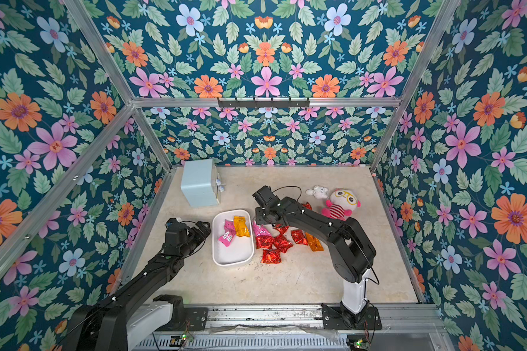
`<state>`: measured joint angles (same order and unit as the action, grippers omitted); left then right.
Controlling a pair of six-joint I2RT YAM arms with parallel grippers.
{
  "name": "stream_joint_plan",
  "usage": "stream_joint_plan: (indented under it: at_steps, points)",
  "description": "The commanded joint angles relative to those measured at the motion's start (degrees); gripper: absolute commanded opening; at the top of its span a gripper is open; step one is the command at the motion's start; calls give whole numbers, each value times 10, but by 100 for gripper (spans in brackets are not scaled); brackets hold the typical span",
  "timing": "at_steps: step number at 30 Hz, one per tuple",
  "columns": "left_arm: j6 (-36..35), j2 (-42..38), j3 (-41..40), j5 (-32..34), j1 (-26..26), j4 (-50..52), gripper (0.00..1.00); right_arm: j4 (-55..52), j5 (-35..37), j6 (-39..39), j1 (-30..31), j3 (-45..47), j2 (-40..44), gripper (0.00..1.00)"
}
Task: Put the tea bags into the storage box
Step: Pick up the tea bag from the center of the board.
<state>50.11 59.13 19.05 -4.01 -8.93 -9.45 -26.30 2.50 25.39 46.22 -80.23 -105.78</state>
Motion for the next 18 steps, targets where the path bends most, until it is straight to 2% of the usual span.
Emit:
stream_joint_plan:
  at_steps: [1, 9, 14, 18]
  points:
    - [-10, 8, 6, -9, 1, -13, 99, 40, -42, -23, 0, 18, 4, 55]
    - [-5, 5, 7, -12, 1, -9, 99, 54, -36, -48, 0, -20, -53, 55]
    - [-3, -8, -2, -7, 1, -3, 99, 26, -21, -65, 0, -69, -104, 47]
    - [-6, -16, -8, 0, 1, 1, 99, 23, -15, -63, -1, -70, -119, 43]
